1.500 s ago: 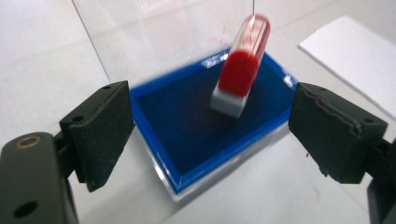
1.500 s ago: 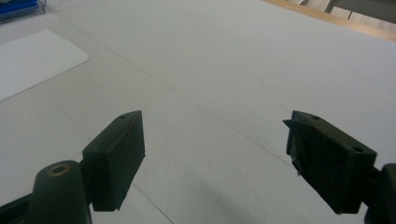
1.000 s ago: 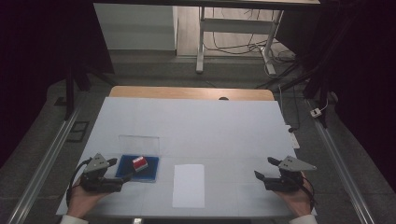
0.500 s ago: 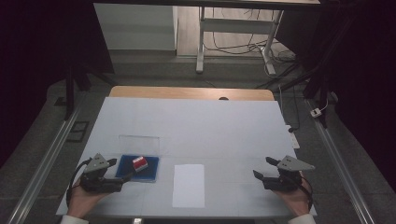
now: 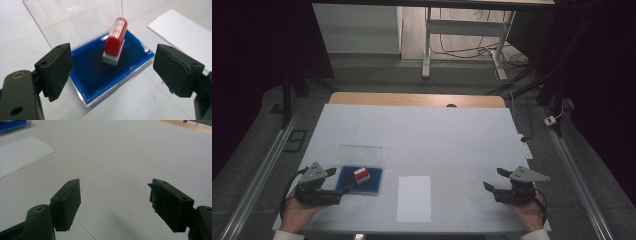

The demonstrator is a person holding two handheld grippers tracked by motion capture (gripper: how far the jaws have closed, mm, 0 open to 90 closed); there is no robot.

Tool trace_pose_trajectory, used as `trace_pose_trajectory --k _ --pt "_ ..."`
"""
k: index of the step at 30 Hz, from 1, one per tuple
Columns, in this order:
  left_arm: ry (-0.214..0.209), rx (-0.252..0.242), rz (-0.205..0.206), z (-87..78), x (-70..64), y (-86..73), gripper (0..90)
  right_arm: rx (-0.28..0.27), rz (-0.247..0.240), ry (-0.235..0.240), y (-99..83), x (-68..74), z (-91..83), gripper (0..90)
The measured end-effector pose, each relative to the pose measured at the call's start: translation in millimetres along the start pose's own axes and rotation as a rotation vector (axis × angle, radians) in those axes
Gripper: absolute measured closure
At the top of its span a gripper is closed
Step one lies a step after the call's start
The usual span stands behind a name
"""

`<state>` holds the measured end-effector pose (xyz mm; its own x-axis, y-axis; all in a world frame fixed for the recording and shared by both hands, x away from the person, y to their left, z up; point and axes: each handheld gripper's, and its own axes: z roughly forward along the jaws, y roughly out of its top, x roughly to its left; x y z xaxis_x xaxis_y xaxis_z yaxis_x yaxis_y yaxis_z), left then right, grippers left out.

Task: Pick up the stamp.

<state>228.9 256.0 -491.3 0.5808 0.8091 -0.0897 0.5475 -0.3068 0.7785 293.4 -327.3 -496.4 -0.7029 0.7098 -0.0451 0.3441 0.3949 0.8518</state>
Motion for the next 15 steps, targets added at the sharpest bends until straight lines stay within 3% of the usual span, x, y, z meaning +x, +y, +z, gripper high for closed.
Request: trace_pose_trajectory --k 7,15 --pt "-0.013 0.000 0.018 -2.8 1.4 13.9 16.9 -0.001 0.011 0.006 -0.9 -0.5 -1.0 24.5" --pt "-0.056 0.036 0.056 4.0 3.1 33.7 18.4 0.016 0.005 0.002 -0.5 0.4 2.1 24.7"
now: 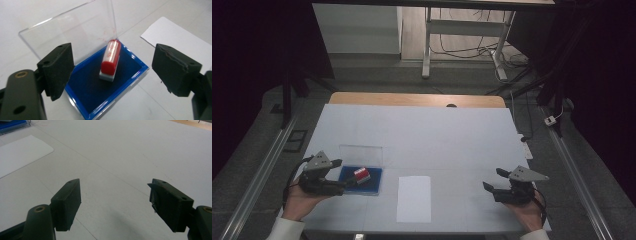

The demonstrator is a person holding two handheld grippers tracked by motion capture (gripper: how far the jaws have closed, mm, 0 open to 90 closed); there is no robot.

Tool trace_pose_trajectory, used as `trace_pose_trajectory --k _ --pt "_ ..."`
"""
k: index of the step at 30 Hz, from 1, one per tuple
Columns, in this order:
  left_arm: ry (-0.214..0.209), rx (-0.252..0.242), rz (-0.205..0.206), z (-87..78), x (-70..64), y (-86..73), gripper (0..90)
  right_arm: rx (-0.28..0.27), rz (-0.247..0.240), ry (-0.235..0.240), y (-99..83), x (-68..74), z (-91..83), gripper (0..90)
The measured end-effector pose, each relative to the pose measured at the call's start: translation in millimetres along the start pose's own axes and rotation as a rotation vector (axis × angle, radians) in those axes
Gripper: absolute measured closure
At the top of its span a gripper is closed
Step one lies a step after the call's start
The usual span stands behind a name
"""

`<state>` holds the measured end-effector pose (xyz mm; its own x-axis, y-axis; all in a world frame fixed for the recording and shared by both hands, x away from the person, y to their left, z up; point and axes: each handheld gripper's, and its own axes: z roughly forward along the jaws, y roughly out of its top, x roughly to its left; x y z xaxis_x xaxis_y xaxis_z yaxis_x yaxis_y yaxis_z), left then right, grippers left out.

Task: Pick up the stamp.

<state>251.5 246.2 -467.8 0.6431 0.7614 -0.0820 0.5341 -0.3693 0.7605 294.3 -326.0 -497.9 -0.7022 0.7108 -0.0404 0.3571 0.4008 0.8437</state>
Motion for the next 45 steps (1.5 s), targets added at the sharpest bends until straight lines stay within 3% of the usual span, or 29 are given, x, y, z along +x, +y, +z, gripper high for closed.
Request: trace_pose_trajectory --k 7,23,28,32,45 --pt "-0.018 0.024 0.048 2.3 -0.6 18.1 20.6 -0.006 -0.002 0.008 1.3 2.5 -0.5 25.0" --pt "-0.039 0.078 0.086 28.5 4.0 40.7 24.0 0.007 -0.013 0.018 0.8 4.1 3.1 25.6" --pt "-0.036 0.107 0.107 36.1 3.1 43.3 24.9 0.011 -0.017 0.015 1.4 4.7 4.5 25.8" --pt "-0.034 0.132 0.100 39.2 6.7 42.4 26.2 0.021 -0.018 0.021 1.4 5.7 6.9 25.8" --pt "-0.073 0.202 0.140 40.6 6.1 34.3 36.2 0.041 -0.026 0.026 0.1 8.4 10.5 26.0"
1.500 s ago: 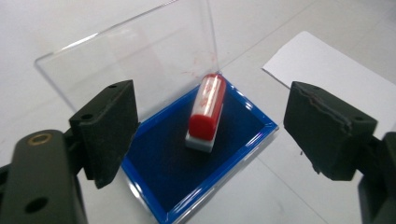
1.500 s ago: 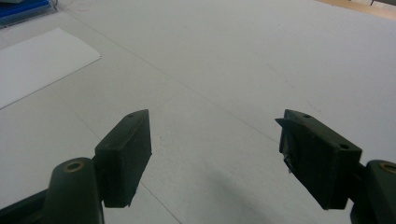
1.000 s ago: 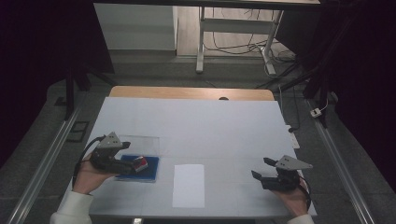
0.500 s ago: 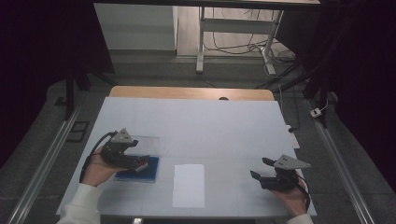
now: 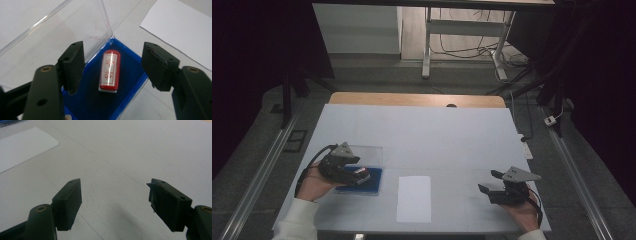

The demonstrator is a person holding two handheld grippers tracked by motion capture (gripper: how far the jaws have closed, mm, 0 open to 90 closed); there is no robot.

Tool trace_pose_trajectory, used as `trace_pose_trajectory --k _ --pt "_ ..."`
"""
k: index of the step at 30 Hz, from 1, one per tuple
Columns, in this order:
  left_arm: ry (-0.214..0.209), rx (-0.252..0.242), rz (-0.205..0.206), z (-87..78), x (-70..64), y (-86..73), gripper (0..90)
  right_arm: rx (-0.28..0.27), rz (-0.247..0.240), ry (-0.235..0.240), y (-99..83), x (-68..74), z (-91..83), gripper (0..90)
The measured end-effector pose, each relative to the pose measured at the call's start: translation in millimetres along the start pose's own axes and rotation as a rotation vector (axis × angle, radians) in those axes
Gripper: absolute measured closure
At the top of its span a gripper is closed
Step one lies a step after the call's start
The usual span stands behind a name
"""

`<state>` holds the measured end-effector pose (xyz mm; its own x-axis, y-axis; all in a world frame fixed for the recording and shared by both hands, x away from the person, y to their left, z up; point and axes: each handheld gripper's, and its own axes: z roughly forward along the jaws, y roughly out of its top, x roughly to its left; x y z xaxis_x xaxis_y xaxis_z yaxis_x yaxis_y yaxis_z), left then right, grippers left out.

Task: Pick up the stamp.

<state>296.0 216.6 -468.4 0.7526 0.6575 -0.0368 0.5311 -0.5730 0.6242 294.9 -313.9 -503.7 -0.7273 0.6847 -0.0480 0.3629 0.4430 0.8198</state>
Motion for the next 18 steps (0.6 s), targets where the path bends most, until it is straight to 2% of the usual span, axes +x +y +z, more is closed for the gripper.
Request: trace_pose_trajectory --k 8,18 --pt "0.008 0.050 0.012 6.3 -1.5 1.0 43.6 0.005 -0.003 0.006 -1.3 0.3 1.5 26.0" --pt "-0.001 0.067 0.006 8.5 0.5 -1.0 53.1 0.014 -0.007 0.004 -1.9 0.6 2.2 26.0"
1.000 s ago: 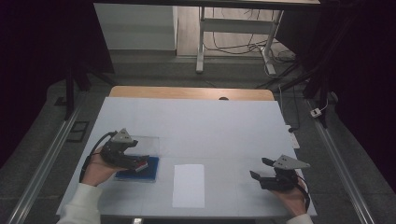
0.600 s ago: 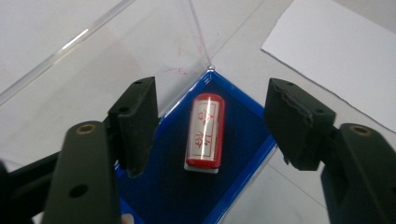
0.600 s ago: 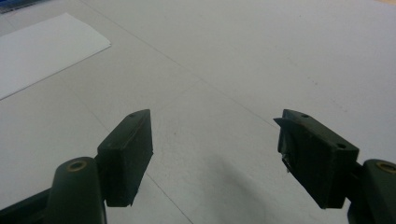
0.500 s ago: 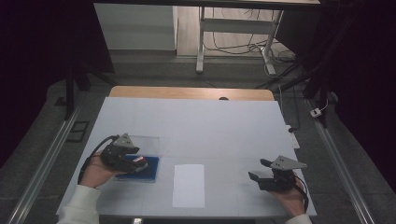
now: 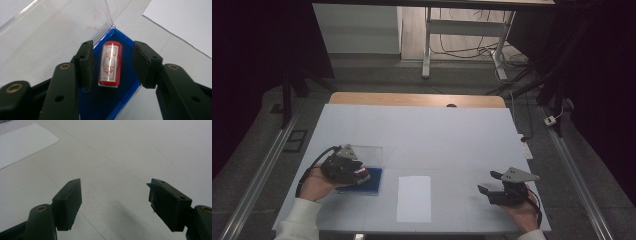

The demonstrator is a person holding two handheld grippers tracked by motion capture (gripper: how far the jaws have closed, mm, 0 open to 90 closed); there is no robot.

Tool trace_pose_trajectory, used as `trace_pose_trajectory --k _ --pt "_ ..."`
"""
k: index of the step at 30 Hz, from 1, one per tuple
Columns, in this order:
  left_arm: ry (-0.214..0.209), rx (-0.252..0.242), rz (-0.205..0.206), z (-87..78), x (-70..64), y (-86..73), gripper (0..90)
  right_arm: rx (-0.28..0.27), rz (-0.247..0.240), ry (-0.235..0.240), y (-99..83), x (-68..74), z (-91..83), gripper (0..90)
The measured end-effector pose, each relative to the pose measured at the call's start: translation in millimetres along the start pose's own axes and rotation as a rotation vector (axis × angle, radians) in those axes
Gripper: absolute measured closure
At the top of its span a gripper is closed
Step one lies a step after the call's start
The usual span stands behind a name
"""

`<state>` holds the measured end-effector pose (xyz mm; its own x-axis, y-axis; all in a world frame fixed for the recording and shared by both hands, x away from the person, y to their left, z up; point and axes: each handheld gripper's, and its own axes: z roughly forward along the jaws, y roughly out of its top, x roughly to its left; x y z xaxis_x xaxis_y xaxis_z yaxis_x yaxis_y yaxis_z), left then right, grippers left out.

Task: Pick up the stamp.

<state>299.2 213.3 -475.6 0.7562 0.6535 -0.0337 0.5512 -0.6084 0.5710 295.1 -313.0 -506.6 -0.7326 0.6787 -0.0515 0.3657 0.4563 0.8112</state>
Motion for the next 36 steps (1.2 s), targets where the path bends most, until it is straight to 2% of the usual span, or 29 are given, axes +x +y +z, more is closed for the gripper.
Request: trace_pose_trajectory --k 8,11,18,28,36 --pt "-0.009 0.010 -0.003 3.0 1.2 -1.6 61.7 0.003 0.002 0.003 -0.7 -0.1 0.5 26.1" --pt "0.001 0.006 -0.003 2.5 1.7 -1.9 68.0 -0.001 0.005 0.002 -1.1 -0.1 0.8 26.0" --pt "0.006 0.004 0.001 2.4 1.2 -1.8 70.0 -0.004 0.005 0.001 -1.3 0.1 0.9 26.1" --pt "0.006 0.007 -0.015 1.6 1.8 -1.9 70.6 -0.002 0.003 0.000 -1.5 0.3 1.2 26.1" --pt "0.003 -0.019 -0.031 -3.7 2.4 -2.4 70.7 -0.005 0.002 0.002 -1.5 0.4 1.2 26.1"
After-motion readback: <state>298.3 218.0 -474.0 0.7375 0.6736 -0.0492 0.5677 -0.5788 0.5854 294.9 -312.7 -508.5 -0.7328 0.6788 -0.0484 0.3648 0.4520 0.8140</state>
